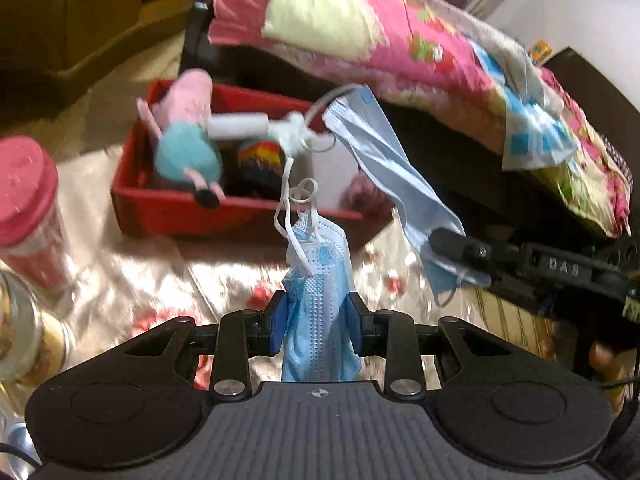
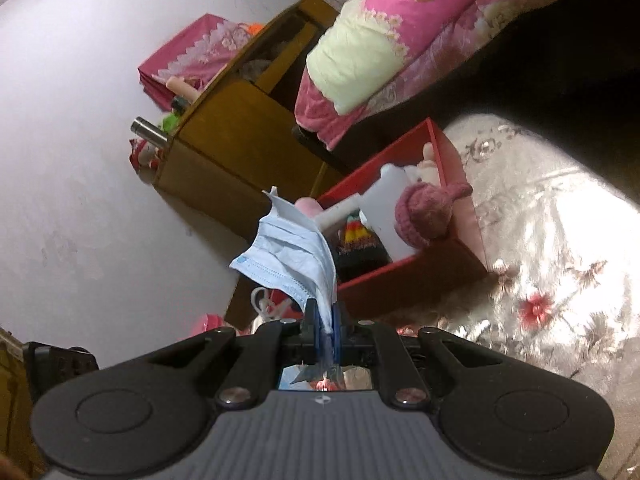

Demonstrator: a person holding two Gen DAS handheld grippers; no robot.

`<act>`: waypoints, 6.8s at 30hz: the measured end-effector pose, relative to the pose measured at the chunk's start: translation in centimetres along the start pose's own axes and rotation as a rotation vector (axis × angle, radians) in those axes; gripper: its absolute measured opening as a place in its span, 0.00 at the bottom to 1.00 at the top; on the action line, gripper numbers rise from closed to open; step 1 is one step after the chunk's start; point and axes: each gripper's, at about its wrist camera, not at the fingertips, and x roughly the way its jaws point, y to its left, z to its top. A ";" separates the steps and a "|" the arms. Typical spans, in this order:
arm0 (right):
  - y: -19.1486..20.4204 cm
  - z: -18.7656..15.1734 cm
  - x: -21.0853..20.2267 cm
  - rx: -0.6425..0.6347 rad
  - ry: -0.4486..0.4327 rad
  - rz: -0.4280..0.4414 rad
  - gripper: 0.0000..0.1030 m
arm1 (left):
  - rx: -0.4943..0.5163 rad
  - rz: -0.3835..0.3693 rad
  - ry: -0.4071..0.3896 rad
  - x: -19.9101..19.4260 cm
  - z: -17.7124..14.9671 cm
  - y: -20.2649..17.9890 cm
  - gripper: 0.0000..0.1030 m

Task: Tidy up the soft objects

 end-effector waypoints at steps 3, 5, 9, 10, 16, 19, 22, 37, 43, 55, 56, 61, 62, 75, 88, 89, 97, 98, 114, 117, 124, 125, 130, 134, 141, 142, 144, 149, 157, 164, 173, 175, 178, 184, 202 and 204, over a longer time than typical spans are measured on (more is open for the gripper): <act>0.4 0.3 -0.1 0.004 -0.031 0.027 0.00 | 0.000 0.008 -0.029 -0.3 0.8 -0.1 0.30; 0.6 0.7 0.0 0.005 -0.054 0.044 0.00 | -0.003 0.012 -0.049 -0.5 1.3 -0.1 0.30; 1.2 1.1 0.2 0.003 -0.091 0.069 0.00 | 0.003 0.029 -0.095 -1.0 2.3 -0.2 0.30; 1.3 1.2 0.2 0.002 -0.100 0.074 0.00 | 0.006 0.036 -0.108 -1.1 2.5 -0.3 0.30; 1.6 1.8 0.1 0.000 -0.130 0.087 0.00 | 0.004 0.047 -0.147 -1.5 3.8 -0.3 0.30; 1.7 2.1 -0.1 -0.006 -0.152 0.089 0.00 | 0.007 0.052 -0.161 -1.6 4.3 -0.5 0.30; 2.0 2.5 0.0 -0.016 -0.163 0.096 0.00 | 0.020 0.065 -0.178 -1.5 5.0 -0.8 0.31; 2.6 4.5 1.7 -0.032 -0.194 0.124 0.00 | 0.049 0.111 -0.216 0.0 8.2 -1.4 0.31; 2.7 5.6 2.8 -0.037 -0.202 0.123 0.00 | 0.065 0.139 -0.222 1.2 9.5 -1.5 0.31; 2.0 7.1 5.0 -0.027 -0.206 0.101 0.00 | 0.092 0.192 -0.223 4.1 11.8 -1.4 0.31; 2.0 7.2 5.2 -0.026 -0.207 0.096 0.00 | 0.095 0.200 -0.220 4.5 12.0 -1.3 0.31; 1.5 7.5 6.7 -0.041 -0.198 0.037 0.00 | 0.094 0.234 -0.199 6.6 12.5 -0.7 0.31; 1.4 7.5 7.2 -0.054 -0.196 0.007 0.00 | 0.095 0.242 -0.193 7.0 12.6 -0.5 0.31; 1.4 6.6 9.6 -0.179 -0.145 -0.197 0.26 | 0.048 0.283 -0.162 7.9 12.3 1.5 0.72; 3.1 4.6 5.1 -0.145 -0.200 -0.186 0.26 | 0.036 0.234 -0.169 4.5 9.2 0.5 0.72; 3.2 4.3 4.8 -0.144 -0.203 -0.181 0.26 | 0.037 0.230 -0.169 4.2 8.8 0.4 0.72; 3.2 2.9 3.5 -0.131 -0.213 -0.198 0.26 | 0.032 0.230 -0.169 3.2 7.2 0.3 0.73; 3.2 2.7 3.4 -0.130 -0.213 -0.198 0.26 | 0.033 0.233 -0.170 3.0 7.0 0.3 0.73; 4.8 -1.5 1.0 -0.175 -0.224 -0.228 0.29 | 0.084 0.274 -0.202 0.0 2.4 -0.4 0.77; 5.4 -2.6 0.3 -0.190 -0.227 -0.234 0.30 | 0.098 0.280 -0.207 -0.6 1.4 -0.7 0.77; 7.1 -5.4 -1.5 -0.256 -0.262 -0.257 0.32 | 0.123 0.281 -0.225 -2.0 -0.6 -1.2 0.77; 7.3 -5.6 -1.7 -0.264 -0.265 -0.261 0.33 | 0.123 0.280 -0.229 -2.2 -0.8 -1.3 0.77; 8.3 -7.0 -2.4 -0.289 -0.292 -0.281 0.37 | 0.130 0.267 -0.235 -2.9 -1.8 -1.5 0.78; 8.9 -7.8 -2.7 -0.308 -0.310 -0.302 0.38 | 0.125 0.261 -0.239 -3.3 -2.4 -1.4 0.78; 9.4 -8.5 -3.0 -0.333 -0.333 -0.327 0.38 | 0.125 0.261 -0.240 -3.4 -2.5 -1.4 0.78; 9.4 -8.6 -3.1 -0.330 -0.341 -0.328 0.38 | 0.125 0.261 -0.241 -3.4 -2.5 -1.4 0.78; 9.2 -8.5 -3.2 -0.325 -0.352 -0.340 0.39 | 0.125 0.262 -0.240 -3.4 -2.6 -1.3 0.78; 9.0 -8.4 -3.0 -0.324 -0.338 -0.342 0.39 | 0.132 0.265 -0.231 -3.0 -2.7 -1.4 0.78; 8.8 -8.4 -2.5 -0.333 -0.330 -0.344 0.40 | 0.149 0.261 -0.221 -2.5 -2.9 -2.0 0.78; 8.7 -8.5 -2.3 -0.336 -0.324 -0.349 0.40 | 0.154 0.250 -0.223 -2.5 -3.1 -2.4 0.78; 8.3 -8.3 -2.1 -0.328 -0.328 -0.382 0.41 | 0.159 0.247 -0.231 -2.6 -3.3 -2.7 0.78; 8.2 -8.3 -2.1 -0.324 -0.327 -0.383 0.41 | 0.155 0.244 -0.228 -2.6 -3.2 -2.6 0.78; 8.2 -8.4 -2.1 -0.324 -0.327 -0.384 0.41 | 0.156 0.245 -0.227 -2.6 -3.3 -2.6 0.78; 8.2 -8.4 -2.1 -0.322 -0.328 -0.383 0.41 | 0.158 0.248 -0.227 -2.5 -3.2 -2.6 0.78; 7.8 -8.3 -2.0 -0.311 -0.324 -0.385 0.42 | 0.165 0.251 -0.223 -2.3 -3.2 -2.6 0.78; 7.8 -8.3 -2.0 -0.310 -0.324 -0.386 0.42 | 0.165 0.252 -0.224 -2.3 -3.2 -2.6 0.78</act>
